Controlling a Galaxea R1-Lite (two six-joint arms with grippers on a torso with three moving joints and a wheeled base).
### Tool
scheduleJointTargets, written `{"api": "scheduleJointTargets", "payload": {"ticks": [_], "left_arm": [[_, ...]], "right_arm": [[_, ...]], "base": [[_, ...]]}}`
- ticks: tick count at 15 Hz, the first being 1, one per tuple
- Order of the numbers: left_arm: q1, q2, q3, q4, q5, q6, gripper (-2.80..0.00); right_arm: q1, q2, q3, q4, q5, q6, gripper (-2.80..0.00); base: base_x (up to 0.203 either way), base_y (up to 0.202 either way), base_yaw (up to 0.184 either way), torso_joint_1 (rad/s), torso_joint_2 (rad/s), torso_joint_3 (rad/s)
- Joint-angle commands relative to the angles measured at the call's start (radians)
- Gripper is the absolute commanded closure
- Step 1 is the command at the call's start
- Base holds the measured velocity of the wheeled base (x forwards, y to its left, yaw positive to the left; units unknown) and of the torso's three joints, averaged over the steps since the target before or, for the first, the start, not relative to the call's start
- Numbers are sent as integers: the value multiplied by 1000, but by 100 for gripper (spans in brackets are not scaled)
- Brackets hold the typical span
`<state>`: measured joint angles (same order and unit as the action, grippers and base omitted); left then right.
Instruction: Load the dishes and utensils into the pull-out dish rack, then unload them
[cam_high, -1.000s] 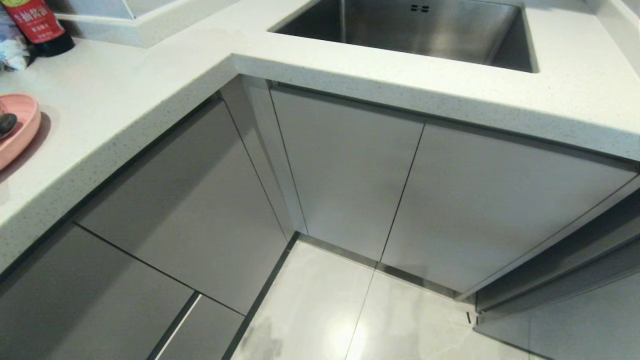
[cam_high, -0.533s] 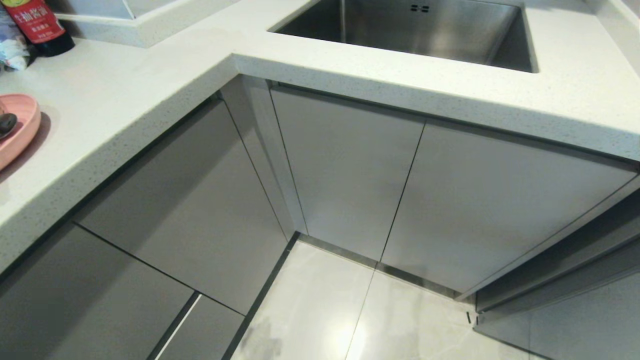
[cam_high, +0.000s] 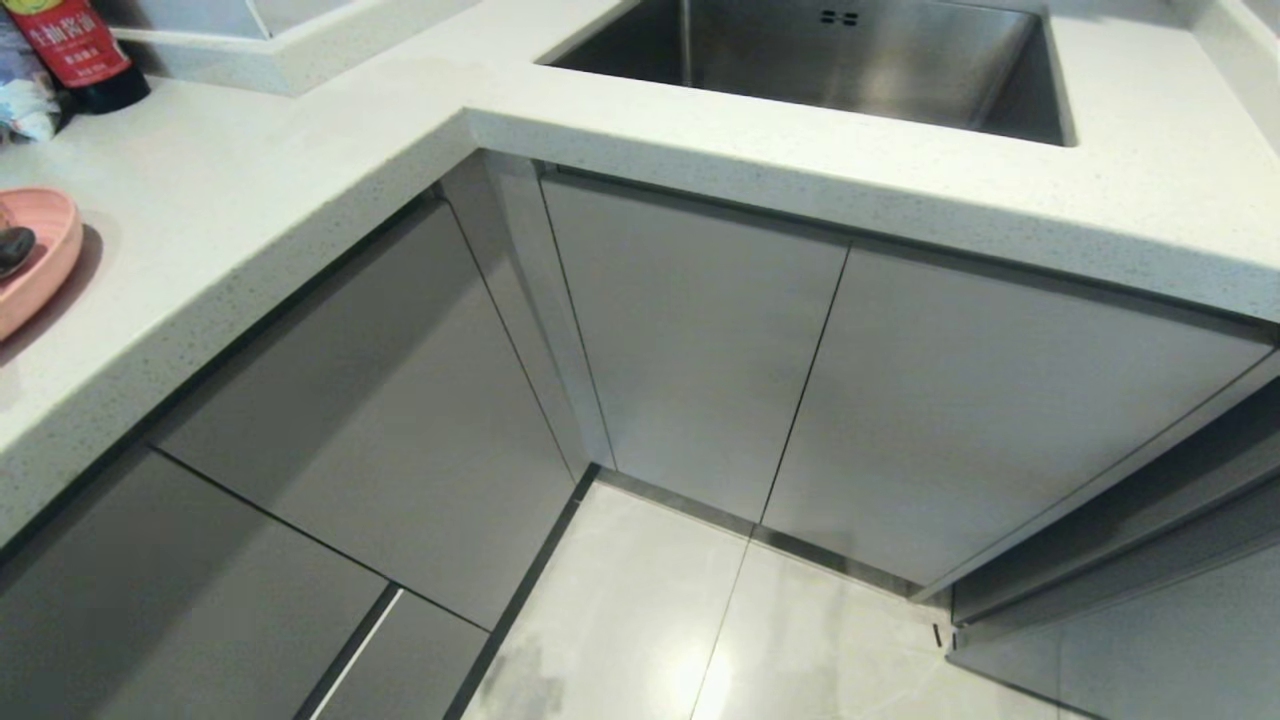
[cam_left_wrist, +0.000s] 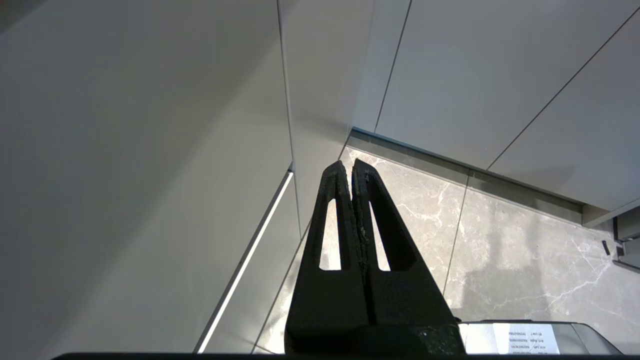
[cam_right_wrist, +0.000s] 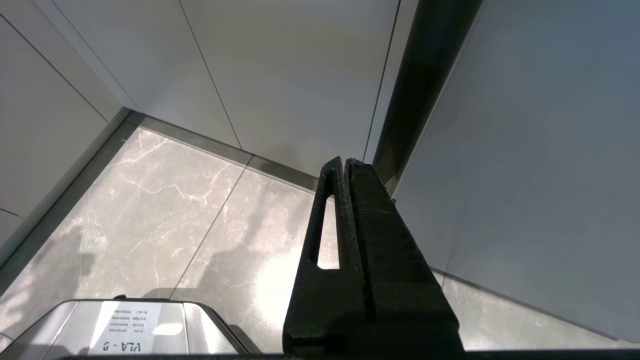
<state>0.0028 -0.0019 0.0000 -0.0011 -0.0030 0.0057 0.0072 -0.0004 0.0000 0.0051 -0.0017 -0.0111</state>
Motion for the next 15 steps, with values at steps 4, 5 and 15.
{"api": "scheduleJointTargets", "payload": {"ticks": [4,5,15], "left_arm": [[0,0,0,0,0,0,0],[0,0,0,0,0,0,0],[0,0,0,0,0,0,0]], "right_arm": [[0,-1,0,-1,0,-1,0],[0,-1,0,1,0,0,0],[0,-1,0,-1,0,-1,0]], "base": [[0,0,0,2,2,141],[0,0,0,-1,2,201],[0,0,0,3,1,204]]}}
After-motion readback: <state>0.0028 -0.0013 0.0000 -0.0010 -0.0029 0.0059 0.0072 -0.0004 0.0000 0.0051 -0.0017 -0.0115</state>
